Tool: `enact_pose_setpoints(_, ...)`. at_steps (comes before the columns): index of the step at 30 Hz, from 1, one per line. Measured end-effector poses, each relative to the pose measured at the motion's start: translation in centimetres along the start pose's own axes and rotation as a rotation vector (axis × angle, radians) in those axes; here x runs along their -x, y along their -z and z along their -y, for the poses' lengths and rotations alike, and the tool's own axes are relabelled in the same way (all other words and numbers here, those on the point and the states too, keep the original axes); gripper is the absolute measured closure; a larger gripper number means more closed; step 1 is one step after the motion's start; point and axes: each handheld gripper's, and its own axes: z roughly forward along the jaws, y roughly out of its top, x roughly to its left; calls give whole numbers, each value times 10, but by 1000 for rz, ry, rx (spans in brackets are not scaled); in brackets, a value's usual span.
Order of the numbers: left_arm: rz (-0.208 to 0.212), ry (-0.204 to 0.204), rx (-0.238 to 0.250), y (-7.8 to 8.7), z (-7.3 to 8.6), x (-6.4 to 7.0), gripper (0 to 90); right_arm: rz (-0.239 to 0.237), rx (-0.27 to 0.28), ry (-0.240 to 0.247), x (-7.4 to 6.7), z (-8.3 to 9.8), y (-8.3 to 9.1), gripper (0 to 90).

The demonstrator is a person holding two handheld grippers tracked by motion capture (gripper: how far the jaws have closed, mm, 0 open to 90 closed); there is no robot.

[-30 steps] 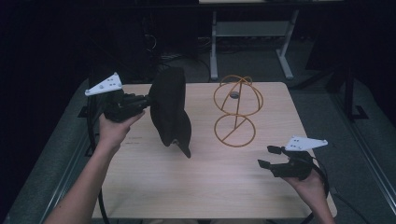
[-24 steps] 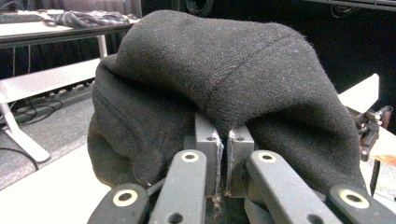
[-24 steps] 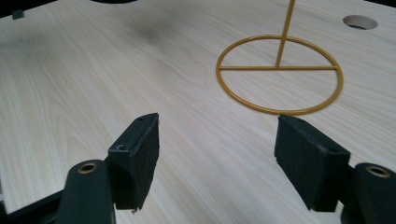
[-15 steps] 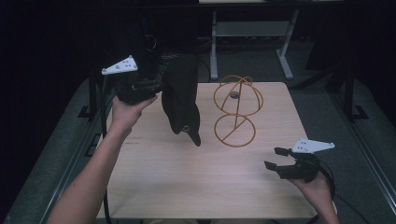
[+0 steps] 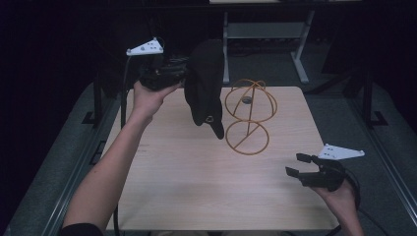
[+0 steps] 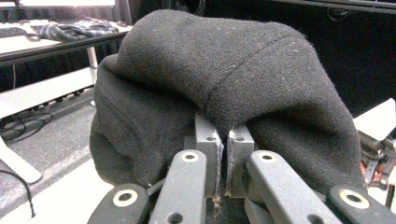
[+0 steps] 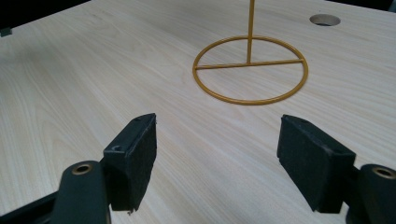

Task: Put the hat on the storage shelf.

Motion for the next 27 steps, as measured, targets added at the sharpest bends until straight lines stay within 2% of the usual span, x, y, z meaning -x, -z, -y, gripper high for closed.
enact_pose_setpoints(5,6,-13,-7,-11,-11,1,869,2,8,0,1,0,2,281)
enact_pose_setpoints(6,22,-14,-5,-18,-17,3,869,4,9,1,1,0,3,281)
enact_pose_setpoints(8,32,-14,-5,-20,-19,3,869,7,14,-2,1,0,4,280)
enact_pose_setpoints(11,47,-40,-34,-34,-30,9,869,7,20,-5,2,1,5,280)
enact_pose_setpoints(16,60,-54,-43,-49,-40,13,868,5,16,-10,3,1,5,280)
enact_pose_setpoints(22,70,-63,-64,-68,-44,17,868,3,20,-14,4,2,5,279)
enact_pose_setpoints(27,93,-52,-90,-89,-40,20,867,1,24,-18,4,3,6,278)
